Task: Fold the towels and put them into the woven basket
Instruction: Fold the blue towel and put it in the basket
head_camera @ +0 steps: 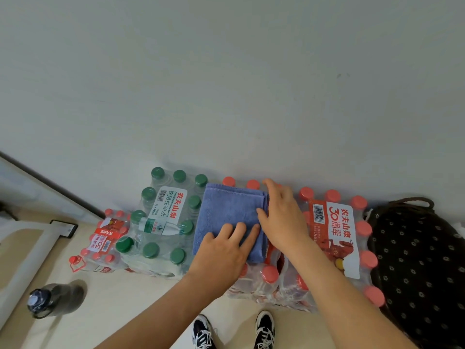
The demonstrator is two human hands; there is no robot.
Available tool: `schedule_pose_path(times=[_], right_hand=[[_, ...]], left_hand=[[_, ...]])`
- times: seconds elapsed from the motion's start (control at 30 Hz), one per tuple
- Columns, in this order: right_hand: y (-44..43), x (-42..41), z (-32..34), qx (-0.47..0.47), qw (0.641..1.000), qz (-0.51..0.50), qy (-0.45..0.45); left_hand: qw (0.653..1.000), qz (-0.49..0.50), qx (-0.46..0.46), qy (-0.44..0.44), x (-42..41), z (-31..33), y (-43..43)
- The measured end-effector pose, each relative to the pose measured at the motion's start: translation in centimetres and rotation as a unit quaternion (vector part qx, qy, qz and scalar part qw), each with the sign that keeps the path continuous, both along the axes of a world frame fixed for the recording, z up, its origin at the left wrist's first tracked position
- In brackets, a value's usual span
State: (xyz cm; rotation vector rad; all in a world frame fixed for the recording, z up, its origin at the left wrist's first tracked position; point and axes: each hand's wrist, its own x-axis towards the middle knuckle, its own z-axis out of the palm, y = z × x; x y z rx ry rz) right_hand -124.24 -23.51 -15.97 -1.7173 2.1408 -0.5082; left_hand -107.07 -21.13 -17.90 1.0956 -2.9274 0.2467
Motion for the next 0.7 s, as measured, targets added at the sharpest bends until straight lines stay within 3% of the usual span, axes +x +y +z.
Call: schedule_pose_path(times=[0.1, 0.2, 0.37, 0.47, 0.57, 0.63, 0.7], right_hand=[[-0.1, -0.2, -0.7, -0.119, 0.981, 0.098, 0.114], [-0.1, -0.8, -0.8, -0.133, 0.949, 0.226, 0.176], [0.9, -2.7, -0.1, -0.029, 0.932, 0.309, 0.189], [1.3, -3.1, 0.6, 0.036, 0.928, 0.326, 0.178], [1.4, -3.1, 1.9, 0.070, 0.945, 0.303, 0.103], [1.8, -2.9, 3.5, 0.043, 0.963, 0.264, 0.015], [2.5, -2.9, 6.2, 0.028, 0.969, 0.221, -0.105]], left_hand=[[1.000, -0.010, 0.006, -0.010, 0.2, 0.5, 0.1], [1.000, -0.003, 0.003, 0.013, 0.3, 1.0, 0.0], [0.995, 0.021, -0.006, 0.097, 0.3, -0.2, -0.2], [0.980, 0.066, 0.068, 0.173, 0.1, 0.3, -0.8], [0.922, 0.159, 0.206, 0.287, -0.2, 2.8, -2.0], [0.844, 0.217, 0.323, 0.369, 0.4, 5.3, -2.4], [0.766, 0.203, 0.426, 0.437, 1.0, 8.2, -2.4]])
